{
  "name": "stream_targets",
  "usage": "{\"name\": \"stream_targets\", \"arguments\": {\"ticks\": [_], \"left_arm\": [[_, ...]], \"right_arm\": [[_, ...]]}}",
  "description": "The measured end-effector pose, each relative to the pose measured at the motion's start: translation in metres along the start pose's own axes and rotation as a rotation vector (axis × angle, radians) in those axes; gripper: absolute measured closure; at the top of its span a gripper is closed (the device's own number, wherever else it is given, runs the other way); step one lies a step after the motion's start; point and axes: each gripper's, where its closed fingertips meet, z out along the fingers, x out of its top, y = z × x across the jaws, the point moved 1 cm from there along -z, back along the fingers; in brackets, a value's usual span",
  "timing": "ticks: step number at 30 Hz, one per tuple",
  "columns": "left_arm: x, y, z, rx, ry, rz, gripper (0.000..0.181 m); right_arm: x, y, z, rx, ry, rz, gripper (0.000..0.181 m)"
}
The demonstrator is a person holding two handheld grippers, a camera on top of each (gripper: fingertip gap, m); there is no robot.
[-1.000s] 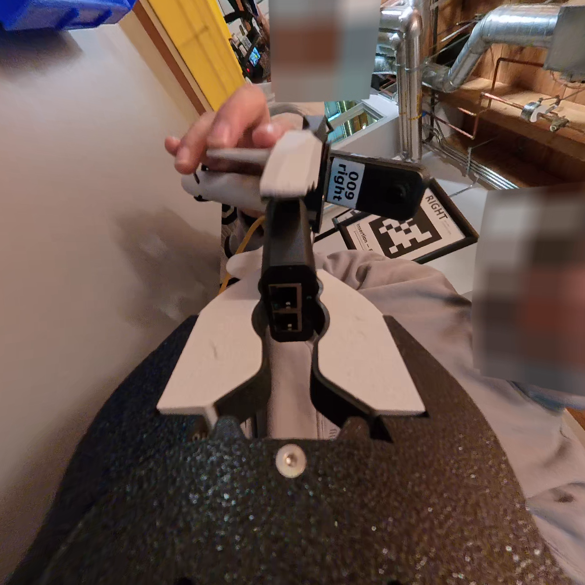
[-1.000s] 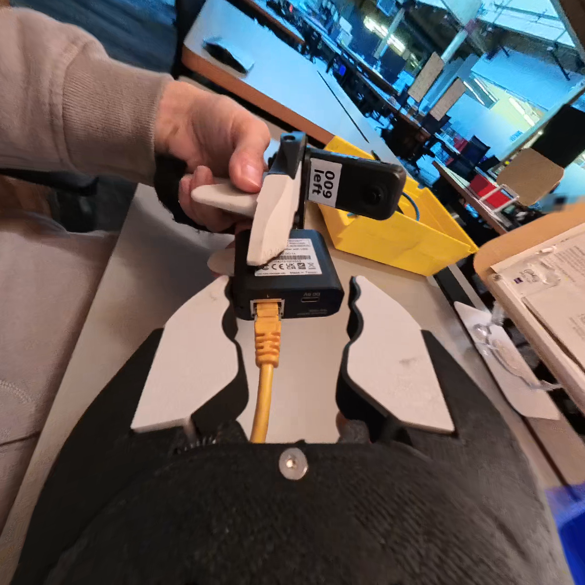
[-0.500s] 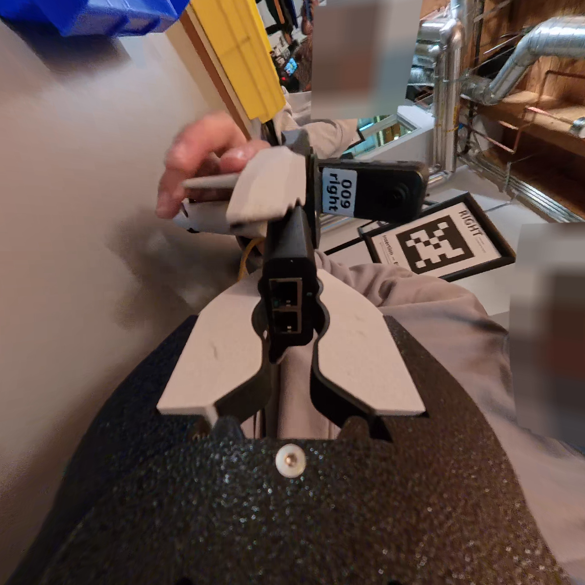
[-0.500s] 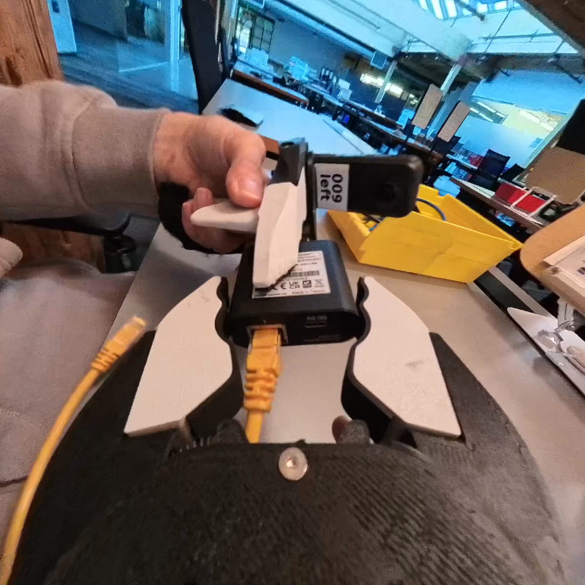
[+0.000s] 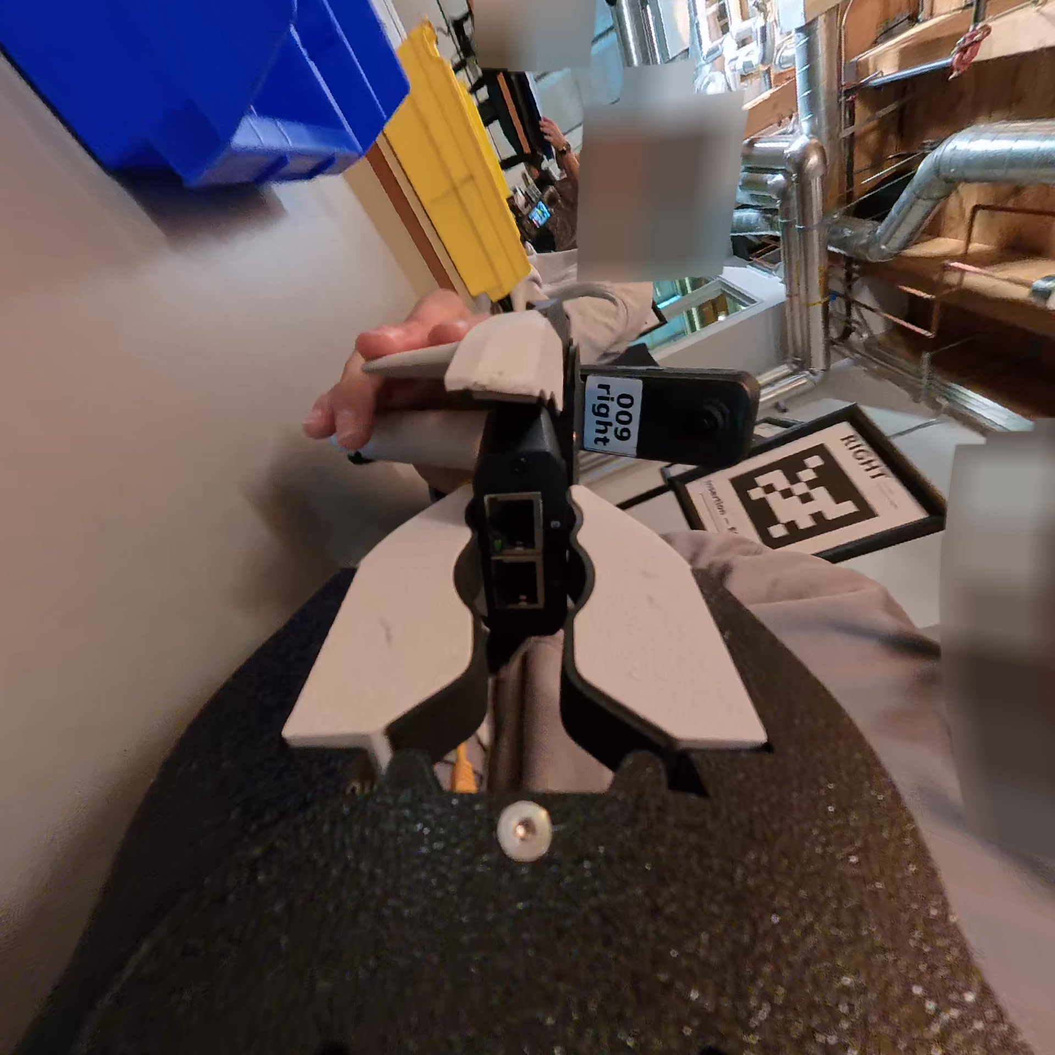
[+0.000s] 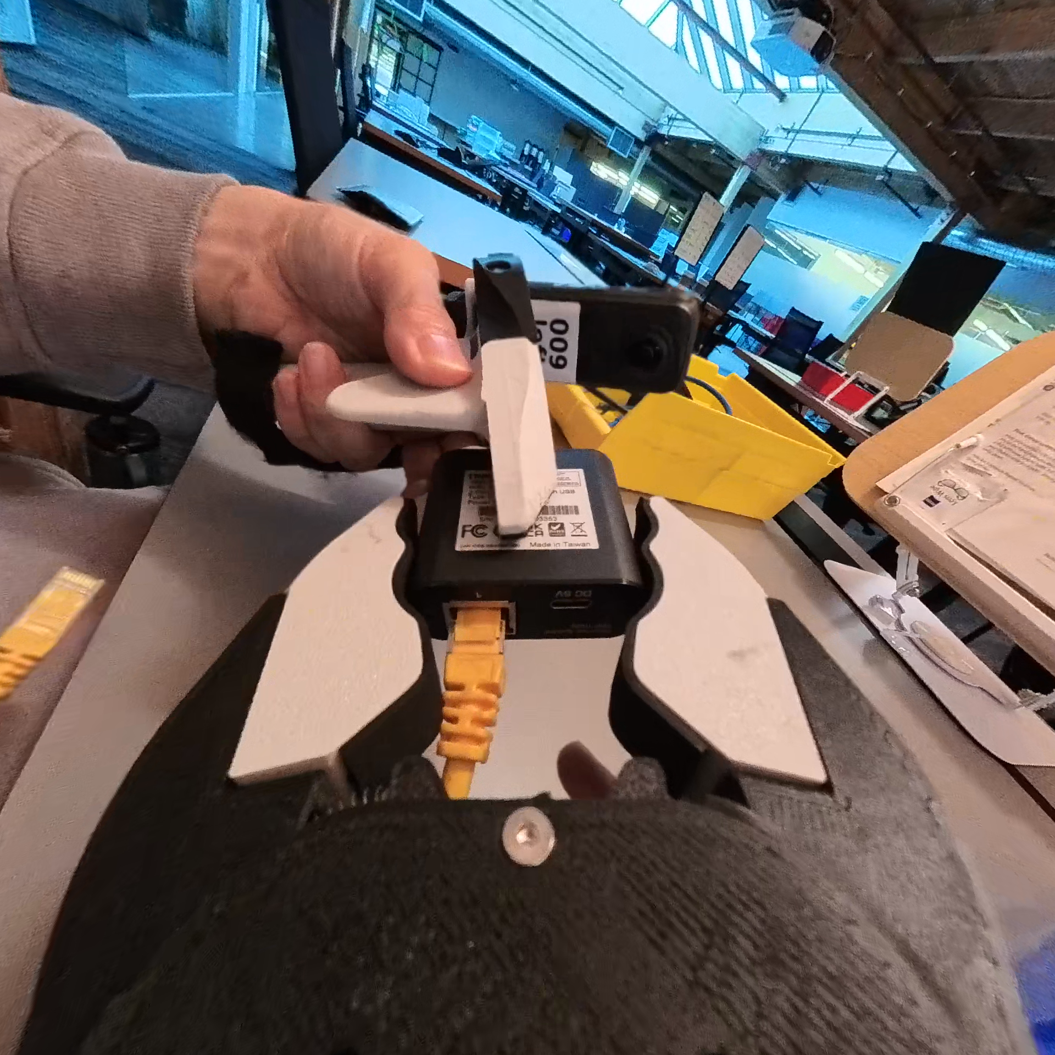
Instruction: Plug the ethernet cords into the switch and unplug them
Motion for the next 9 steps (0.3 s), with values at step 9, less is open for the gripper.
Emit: {"name": "stream_targets", "arguments": {"ticks": [9], "left_arm": [[0.060, 0.006, -0.084, 0.607, 0.229, 0.555, 0.136]], "right_arm": [[-0.007, 0.049, -0.035, -0.109, 0.064, 0.244, 0.108]]}}
